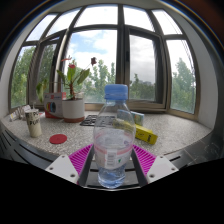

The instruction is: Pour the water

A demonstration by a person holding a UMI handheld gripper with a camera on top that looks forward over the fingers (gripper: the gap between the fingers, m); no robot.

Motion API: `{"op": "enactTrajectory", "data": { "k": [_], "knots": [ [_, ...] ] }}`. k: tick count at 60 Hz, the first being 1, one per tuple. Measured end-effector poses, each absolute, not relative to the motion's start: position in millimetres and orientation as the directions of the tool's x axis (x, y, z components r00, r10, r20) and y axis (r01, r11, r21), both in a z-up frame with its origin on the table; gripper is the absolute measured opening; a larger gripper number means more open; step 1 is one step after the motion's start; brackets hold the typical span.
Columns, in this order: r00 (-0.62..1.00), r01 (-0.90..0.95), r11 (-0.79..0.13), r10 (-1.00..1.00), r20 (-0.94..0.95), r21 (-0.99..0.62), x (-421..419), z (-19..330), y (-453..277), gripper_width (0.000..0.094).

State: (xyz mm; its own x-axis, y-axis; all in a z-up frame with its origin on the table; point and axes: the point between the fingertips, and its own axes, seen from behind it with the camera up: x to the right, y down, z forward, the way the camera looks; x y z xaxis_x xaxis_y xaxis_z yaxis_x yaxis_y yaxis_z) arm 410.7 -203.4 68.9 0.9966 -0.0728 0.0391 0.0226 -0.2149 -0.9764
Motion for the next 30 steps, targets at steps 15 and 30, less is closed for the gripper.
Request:
{"op": "enactTrajectory", "data": {
  "k": [15,30],
  "knots": [
    [0.994,0.014,-0.175,-0.102,0.032,-0.985,415,70,-198,0.0368],
    [0.976,0.051,-0.181,-0.201,0.088,-0.982,423,86,-201,0.0315]
  ]
}}
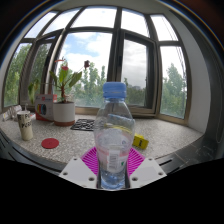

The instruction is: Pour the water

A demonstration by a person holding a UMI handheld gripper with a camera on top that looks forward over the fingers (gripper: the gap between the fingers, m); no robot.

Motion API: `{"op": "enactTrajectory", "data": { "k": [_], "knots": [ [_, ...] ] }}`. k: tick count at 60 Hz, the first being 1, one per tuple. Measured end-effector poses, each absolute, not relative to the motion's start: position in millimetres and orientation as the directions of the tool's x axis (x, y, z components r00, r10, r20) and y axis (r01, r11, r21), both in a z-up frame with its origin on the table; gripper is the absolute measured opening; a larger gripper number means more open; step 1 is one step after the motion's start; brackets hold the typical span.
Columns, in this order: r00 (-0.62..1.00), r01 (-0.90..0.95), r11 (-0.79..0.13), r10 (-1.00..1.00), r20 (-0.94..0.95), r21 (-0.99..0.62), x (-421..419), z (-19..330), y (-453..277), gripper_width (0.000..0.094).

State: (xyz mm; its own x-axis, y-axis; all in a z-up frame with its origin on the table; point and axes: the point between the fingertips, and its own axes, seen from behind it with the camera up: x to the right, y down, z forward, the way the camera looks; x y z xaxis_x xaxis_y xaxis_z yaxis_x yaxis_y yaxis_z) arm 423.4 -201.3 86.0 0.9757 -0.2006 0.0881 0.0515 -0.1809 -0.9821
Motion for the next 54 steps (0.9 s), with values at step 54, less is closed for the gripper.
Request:
{"op": "enactTrajectory", "data": {
  "k": [54],
  "knots": [
    [-0.577,0.809,-0.062,-0.275,0.769,0.585,130,352,-18,0.0317]
  ]
}}
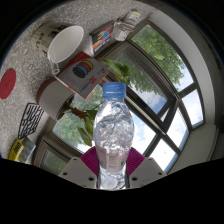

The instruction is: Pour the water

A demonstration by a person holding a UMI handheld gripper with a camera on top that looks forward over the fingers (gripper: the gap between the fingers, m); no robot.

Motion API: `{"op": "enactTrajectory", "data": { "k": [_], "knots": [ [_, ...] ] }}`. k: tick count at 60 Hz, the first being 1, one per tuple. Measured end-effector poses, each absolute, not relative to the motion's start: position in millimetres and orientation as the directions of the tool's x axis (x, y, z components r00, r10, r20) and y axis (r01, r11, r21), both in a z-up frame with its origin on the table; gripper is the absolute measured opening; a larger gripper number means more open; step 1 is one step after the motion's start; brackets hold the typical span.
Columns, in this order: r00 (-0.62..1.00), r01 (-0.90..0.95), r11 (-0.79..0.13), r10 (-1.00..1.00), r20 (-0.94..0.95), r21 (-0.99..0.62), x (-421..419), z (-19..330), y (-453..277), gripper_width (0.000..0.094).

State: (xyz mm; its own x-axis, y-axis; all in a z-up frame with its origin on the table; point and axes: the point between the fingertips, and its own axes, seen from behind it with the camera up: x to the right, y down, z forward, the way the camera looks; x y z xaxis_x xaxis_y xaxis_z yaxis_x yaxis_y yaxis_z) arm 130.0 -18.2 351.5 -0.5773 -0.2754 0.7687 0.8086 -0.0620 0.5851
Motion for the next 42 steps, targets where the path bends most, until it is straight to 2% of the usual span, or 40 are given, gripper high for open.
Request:
{"op": "enactTrajectory", "data": {
  "k": [5,14,21,27,30,34,38,42],
  "knots": [
    [-0.675,0.719,-0.007,-0.247,0.695,0.695,106,317,-6,0.0320],
    [-0.755,0.634,0.039,-0.185,0.629,0.773,82,274,8,0.0321],
    [-0.733,0.655,0.059,-0.193,0.653,0.753,75,272,8,0.0321],
    [-0.657,0.733,0.035,-0.223,0.720,0.679,77,302,5,0.0320],
    [-0.564,0.810,0.020,-0.244,0.789,0.585,82,325,2,0.0320],
    [-0.363,0.925,0.007,-0.278,0.889,0.380,91,370,-9,0.0321],
    [-0.044,0.997,0.039,-0.317,0.947,0.060,104,410,-20,0.0320],
    [0.330,0.944,0.099,-0.307,0.893,-0.315,124,436,-35,0.0321]
  ]
}}
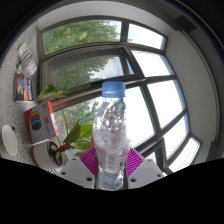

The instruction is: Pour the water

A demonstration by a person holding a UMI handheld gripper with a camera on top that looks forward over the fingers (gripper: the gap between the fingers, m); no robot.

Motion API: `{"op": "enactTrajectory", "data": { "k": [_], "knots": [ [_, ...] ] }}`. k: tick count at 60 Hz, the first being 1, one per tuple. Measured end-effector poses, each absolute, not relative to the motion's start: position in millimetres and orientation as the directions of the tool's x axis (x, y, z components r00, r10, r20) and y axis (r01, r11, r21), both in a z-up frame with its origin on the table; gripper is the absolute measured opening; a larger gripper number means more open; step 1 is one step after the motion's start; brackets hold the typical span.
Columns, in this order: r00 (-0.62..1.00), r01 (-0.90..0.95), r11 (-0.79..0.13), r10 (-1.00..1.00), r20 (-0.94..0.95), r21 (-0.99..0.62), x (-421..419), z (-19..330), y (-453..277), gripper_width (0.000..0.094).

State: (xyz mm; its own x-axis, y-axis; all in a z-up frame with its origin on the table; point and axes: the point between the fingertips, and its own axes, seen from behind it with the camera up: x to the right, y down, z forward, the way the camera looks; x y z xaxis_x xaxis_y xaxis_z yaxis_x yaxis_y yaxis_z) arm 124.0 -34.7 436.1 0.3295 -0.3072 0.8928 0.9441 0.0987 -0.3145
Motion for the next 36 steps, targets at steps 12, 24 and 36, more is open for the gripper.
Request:
{"op": "enactTrajectory", "data": {
  "k": [12,24,36],
  "knots": [
    [0.955,0.291,0.194,-0.112,0.273,-0.937,157,408,-52,0.0320],
    [1.000,-0.009,-0.004,-0.024,-0.009,-1.000,173,259,-31,0.0319],
    [1.000,-0.002,-0.156,-0.024,0.001,-0.988,182,138,-21,0.0319]
  ]
}}
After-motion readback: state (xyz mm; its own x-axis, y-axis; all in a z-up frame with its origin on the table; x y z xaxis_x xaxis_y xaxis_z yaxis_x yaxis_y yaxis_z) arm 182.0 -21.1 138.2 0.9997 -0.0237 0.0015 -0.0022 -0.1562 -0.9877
